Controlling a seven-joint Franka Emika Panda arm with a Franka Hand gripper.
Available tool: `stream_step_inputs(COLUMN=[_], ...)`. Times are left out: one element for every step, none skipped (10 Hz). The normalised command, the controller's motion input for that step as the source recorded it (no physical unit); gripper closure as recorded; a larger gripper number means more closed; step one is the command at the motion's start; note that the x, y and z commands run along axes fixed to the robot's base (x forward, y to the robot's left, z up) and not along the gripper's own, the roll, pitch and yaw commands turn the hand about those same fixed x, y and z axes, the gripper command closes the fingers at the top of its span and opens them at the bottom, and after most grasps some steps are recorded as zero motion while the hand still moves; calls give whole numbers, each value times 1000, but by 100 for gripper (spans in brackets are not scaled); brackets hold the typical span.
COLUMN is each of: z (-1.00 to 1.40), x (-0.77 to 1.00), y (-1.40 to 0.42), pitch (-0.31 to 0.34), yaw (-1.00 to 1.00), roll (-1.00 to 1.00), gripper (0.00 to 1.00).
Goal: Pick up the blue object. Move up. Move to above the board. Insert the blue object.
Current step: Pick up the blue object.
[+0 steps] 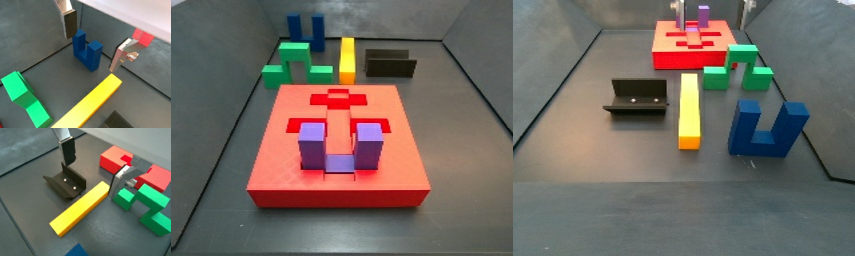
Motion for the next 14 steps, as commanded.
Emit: stream_step_inputs(z=[-94, -126, -146, -183, -286, -397, -491, -483, -340, -226, -183, -229, -283, -269], x=[0, -177, -229, -240, -174, 0, 0, 0, 0, -17, -97, -120, -211, -226], y=[357, 917, 923, 906, 737, 403, 343, 263, 111, 74, 100, 54, 0, 0], pitch=[0, -20, -19, -30, -49, -43, -53, -57, -29, -34, -81, -106, -139, -133], yaw=[0, -40, -43, -51, -126, -186, -229, -243, -177, -117, -54, -54, -60, -74], roll=[0, -21, -10, -4, 13, 179, 170, 113, 44, 0, -26, -7, 0, 0], gripper=[0, 0, 0, 0, 0, 0, 0, 0, 0, 0, 0, 0, 0, 0])
